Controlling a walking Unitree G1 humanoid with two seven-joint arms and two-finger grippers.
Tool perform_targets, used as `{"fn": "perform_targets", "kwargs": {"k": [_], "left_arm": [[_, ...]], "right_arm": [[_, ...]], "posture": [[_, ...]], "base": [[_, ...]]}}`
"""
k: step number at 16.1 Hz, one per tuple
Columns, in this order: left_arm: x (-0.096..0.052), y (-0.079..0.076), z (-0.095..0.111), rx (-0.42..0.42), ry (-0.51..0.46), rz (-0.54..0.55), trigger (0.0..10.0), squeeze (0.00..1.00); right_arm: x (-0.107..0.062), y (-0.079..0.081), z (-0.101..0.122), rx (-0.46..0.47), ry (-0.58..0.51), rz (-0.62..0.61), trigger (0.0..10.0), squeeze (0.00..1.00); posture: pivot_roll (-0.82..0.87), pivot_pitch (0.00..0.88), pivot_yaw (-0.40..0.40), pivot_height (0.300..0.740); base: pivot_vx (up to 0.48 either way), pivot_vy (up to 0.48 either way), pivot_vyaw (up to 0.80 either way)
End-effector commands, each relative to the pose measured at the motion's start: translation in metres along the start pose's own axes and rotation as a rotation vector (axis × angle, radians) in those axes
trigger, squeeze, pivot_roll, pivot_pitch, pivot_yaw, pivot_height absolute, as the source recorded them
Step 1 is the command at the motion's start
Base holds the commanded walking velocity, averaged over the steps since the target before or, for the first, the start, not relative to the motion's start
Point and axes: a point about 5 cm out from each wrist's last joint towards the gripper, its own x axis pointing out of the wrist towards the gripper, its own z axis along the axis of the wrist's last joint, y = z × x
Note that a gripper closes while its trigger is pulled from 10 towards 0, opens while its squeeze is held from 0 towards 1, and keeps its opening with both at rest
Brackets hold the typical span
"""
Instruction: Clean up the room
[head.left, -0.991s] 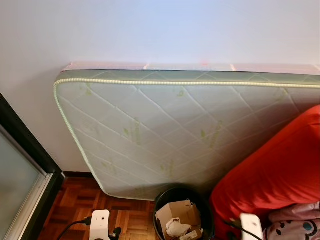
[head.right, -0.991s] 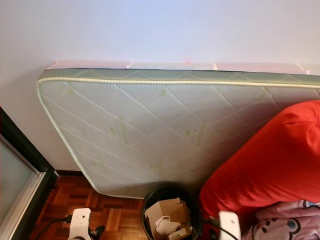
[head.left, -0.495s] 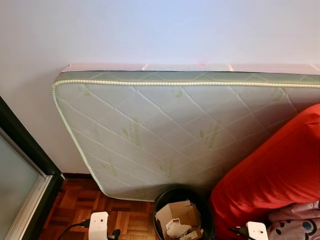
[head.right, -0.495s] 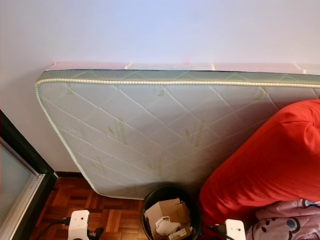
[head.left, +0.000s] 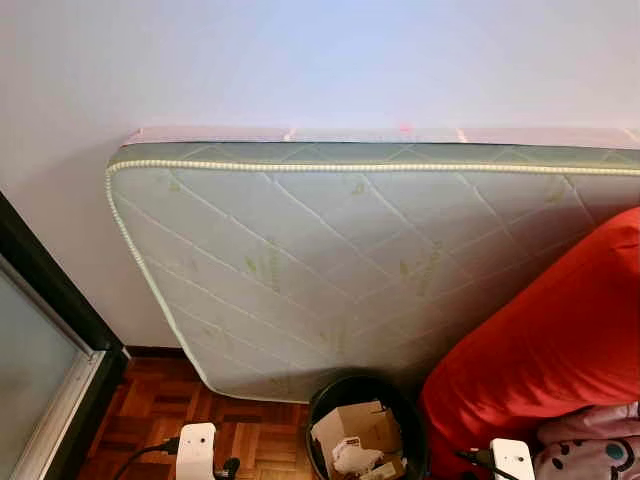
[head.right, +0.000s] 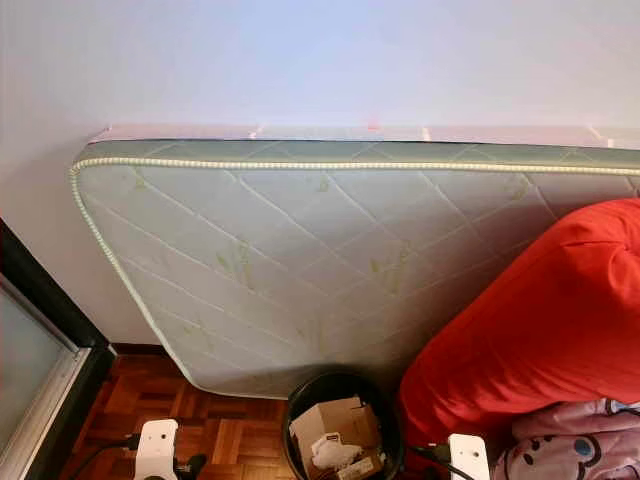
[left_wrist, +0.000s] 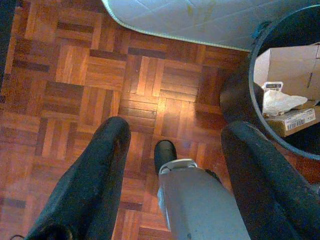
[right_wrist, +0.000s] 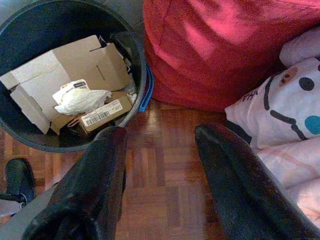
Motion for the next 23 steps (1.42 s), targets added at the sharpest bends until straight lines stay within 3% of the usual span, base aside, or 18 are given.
{"fn": "perform_targets", "kwargs": {"k": [1,23], "left_arm": [[0.000,0.004,-0.003,0.011,0.026,0.007,10.0,0.00],[0.000,-0.008,-0.005,0.020,0.021,0.000,10.0,0.00]], "right_arm": [[0.000,0.001,0.000,0.004,0.006,0.003,10.0,0.00],[0.001,0.005,0.001,-0.022,0.018,0.030,10.0,0.00]], "posture": [[-0.08,0.008,-0.018,0.731],[-0.08,0.018,-0.029,0.731]], "base": [[-0.255,0.000,0.00],[-0.275,0.000,0.00]]}}
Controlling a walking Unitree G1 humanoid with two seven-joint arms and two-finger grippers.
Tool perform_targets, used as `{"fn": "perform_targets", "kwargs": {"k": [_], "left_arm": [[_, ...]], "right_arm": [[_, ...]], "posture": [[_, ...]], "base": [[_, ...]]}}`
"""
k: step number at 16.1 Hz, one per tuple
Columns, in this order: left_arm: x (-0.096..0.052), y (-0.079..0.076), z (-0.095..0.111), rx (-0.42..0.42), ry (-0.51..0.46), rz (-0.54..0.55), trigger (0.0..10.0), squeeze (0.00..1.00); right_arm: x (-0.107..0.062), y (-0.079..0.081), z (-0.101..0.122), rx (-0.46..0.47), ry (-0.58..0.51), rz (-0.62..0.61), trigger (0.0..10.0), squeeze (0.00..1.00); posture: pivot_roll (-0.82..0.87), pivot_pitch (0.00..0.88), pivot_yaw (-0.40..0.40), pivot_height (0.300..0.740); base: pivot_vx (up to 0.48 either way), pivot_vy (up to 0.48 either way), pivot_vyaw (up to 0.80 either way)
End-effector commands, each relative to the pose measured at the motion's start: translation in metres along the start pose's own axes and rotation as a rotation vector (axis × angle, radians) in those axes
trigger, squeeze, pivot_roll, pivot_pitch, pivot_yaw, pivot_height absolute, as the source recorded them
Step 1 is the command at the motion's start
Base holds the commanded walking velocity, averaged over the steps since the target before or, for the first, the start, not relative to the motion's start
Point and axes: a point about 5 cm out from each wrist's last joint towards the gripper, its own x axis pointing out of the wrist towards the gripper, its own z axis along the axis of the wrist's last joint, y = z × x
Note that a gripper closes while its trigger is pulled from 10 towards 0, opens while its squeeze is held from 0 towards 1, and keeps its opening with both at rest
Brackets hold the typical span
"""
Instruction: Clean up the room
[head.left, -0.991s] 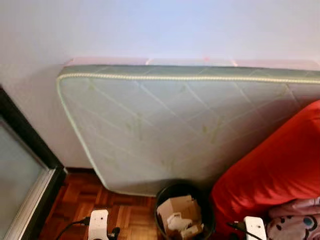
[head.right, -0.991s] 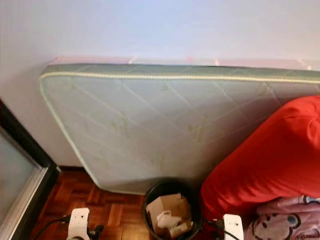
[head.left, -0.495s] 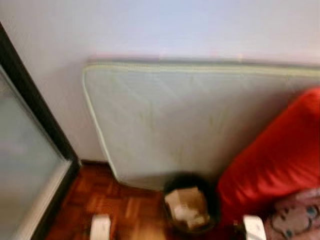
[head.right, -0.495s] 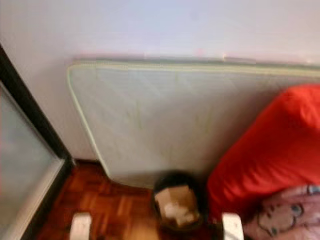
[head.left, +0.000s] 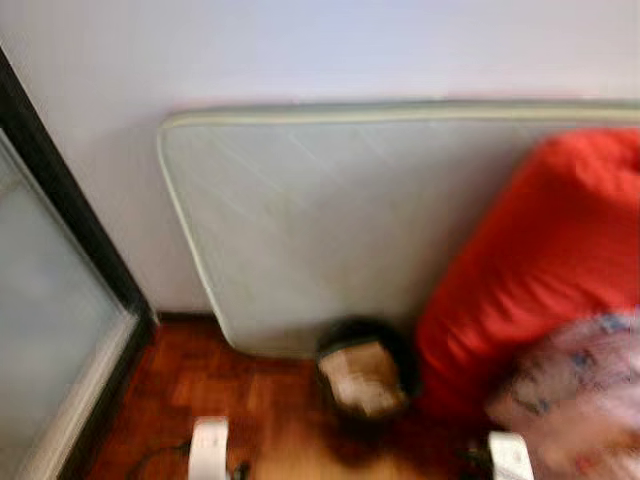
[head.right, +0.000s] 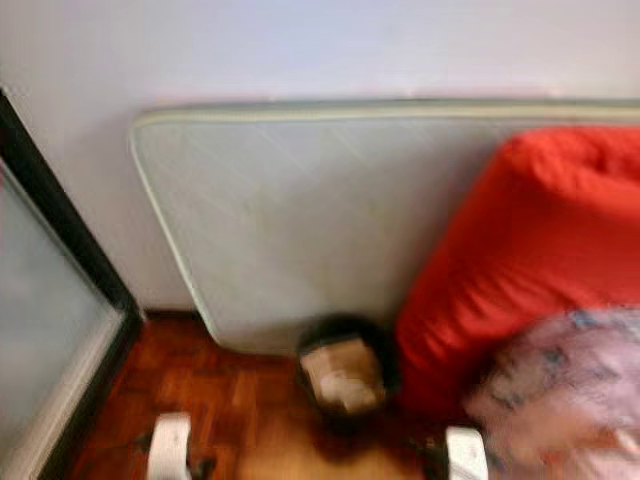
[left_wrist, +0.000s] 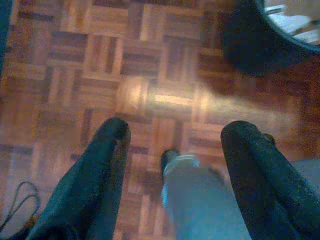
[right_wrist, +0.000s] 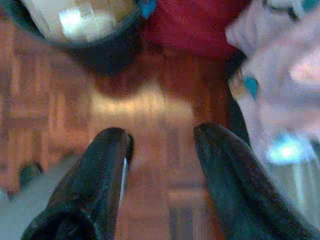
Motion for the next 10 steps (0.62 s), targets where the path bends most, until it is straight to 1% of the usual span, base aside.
{"fn": "perform_targets", "kwargs": {"k": [1,8,10], "left_arm": [[-0.0019,0.0088,-0.0059,0.002,0.022,0.022,10.0,0.00],[-0.0024,0.0115,-0.0061,0.002,0.017,0.024,10.0,0.00],[-0.0023,0.0113,-0.0058,0.006,0.017,0.024,10.0,0.00]], "right_arm": [[0.0004,0.0020,0.0000,-0.001,0.001,0.006,10.0,0.00],[0.0004,0.0024,-0.0005,-0.011,0.005,0.012,10.0,0.00],[0.0004,0.0027,-0.0008,-0.014,0.008,0.013,10.0,0.00]], "posture": [[-0.08,0.018,-0.029,0.731],[-0.08,0.008,-0.031,0.731],[-0.08,0.005,-0.031,0.731]], "base": [[-0.277,0.000,0.00],[-0.274,0.000,0.00],[0.000,0.000,0.00]]}}
